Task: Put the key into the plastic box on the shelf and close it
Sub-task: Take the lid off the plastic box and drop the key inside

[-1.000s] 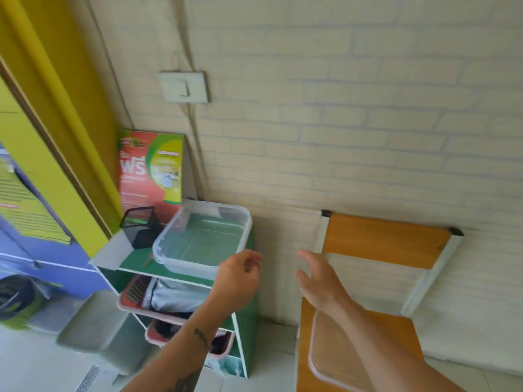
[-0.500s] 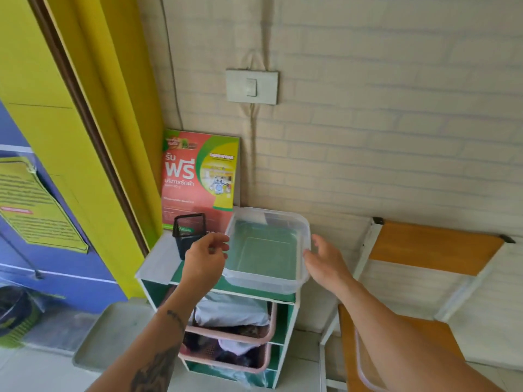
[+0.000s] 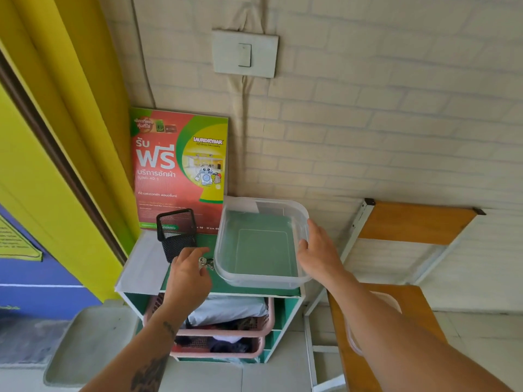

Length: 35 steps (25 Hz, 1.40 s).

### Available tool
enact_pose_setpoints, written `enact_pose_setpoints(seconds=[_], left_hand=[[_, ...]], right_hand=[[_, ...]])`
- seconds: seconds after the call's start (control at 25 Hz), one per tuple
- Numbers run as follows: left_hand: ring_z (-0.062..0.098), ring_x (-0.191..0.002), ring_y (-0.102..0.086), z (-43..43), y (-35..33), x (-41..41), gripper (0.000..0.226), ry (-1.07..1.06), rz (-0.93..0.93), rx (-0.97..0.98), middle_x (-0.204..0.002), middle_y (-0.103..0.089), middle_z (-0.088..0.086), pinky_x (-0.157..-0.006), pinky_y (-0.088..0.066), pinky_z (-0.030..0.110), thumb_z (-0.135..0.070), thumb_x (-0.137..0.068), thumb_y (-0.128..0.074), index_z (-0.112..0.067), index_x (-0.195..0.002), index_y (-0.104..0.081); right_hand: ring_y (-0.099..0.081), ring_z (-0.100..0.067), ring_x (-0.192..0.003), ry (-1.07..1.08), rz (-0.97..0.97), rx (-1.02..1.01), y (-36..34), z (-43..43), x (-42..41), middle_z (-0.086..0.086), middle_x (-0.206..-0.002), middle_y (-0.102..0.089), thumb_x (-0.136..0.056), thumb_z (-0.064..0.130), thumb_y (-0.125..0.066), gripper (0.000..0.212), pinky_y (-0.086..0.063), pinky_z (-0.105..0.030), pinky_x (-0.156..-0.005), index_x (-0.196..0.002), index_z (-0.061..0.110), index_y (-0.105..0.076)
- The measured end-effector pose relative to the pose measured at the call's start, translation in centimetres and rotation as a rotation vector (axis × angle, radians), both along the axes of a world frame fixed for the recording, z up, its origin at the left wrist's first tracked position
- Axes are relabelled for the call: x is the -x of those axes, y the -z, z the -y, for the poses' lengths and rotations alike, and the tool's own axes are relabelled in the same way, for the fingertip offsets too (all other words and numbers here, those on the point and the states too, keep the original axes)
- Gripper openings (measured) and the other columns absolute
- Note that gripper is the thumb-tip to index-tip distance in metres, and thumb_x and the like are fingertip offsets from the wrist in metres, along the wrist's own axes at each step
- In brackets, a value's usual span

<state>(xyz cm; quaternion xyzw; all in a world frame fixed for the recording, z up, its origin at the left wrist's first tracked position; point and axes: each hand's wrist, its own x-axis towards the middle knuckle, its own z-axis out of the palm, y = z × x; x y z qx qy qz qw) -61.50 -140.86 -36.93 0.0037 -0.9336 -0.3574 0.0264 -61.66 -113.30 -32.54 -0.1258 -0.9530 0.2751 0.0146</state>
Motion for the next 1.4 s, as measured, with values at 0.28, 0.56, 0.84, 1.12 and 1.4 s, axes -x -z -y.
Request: enact_pose_setpoints(seconds=[0.28, 0.56, 0.84, 1.12, 1.4], left_hand=[[0.025, -0.100, -0.048, -0.4, 0.6, 0.7, 0.040, 0.082, 0.009, 0.201, -0.117, -0.058, 0.005, -0.086, -0.049, 0.043, -0.011, -0.085, -0.062, -0.015, -0.125, -0.060], [0.022, -0.068, -0.053, -0.6, 0.4, 0.9, 0.022, 0.056, -0.027, 0.110, -0.084, -0.055, 0.002, -0.063, -0.047, 0.032, 0.004, -0.079, -0.056, -0.007, -0.090, -0.072], [0.019, -0.079, -0.060, -0.3, -2.8, 0.4, 0.025, -0.260, -0.111, -0.233, -0.092, -0.069, 0.004, -0.078, -0.047, 0.030, -0.001, -0.081, -0.057, -0.015, -0.094, -0.073], [0.016, -0.084, -0.056, -3.8, -7.9, 3.3, 0.028, -0.190, -0.263, -0.252, -0.099, -0.065, 0.002, -0.084, -0.042, 0.026, -0.003, -0.083, -0.058, -0.012, -0.104, -0.073], [0.021, -0.084, -0.065, -10.4, -6.8, 6.4, 0.032, 0.069, 0.107, -0.151, -0.104, -0.072, 0.006, -0.076, -0.051, 0.025, -0.002, -0.079, -0.054, -0.015, -0.101, -0.075]], right_hand=[[-0.051, -0.027, -0.119, -0.043, -0.120, -0.162, 1.0, 0.4, 0.2, -0.007, -0.148, -0.035, -0.097, 0.011, -0.045, 0.057, -0.051, -0.040, -0.092, -0.149, 0.016, -0.022], [-0.046, -0.026, -0.132, -0.069, -0.096, -0.203, 1.2, 0.6, 0.3, -0.002, -0.165, -0.008, -0.096, 0.007, -0.049, 0.061, -0.048, -0.036, -0.096, -0.151, 0.014, -0.024], [-0.049, -0.025, -0.128, -0.064, -0.099, -0.199, 1.3, 0.6, 0.3, -0.001, -0.165, -0.008, -0.095, 0.007, -0.049, 0.060, -0.049, -0.034, -0.092, -0.150, 0.013, -0.025], [-0.053, -0.025, -0.123, -0.067, -0.100, -0.185, 1.3, 0.7, 0.3, -0.002, -0.164, -0.011, -0.096, 0.008, -0.050, 0.059, -0.052, -0.034, -0.090, -0.150, 0.012, -0.027], [-0.053, -0.027, -0.123, -0.072, -0.108, -0.182, 1.3, 0.5, 0.3, -0.003, -0.164, -0.010, -0.098, 0.014, -0.046, 0.053, -0.050, -0.035, -0.092, -0.149, 0.012, -0.030]])
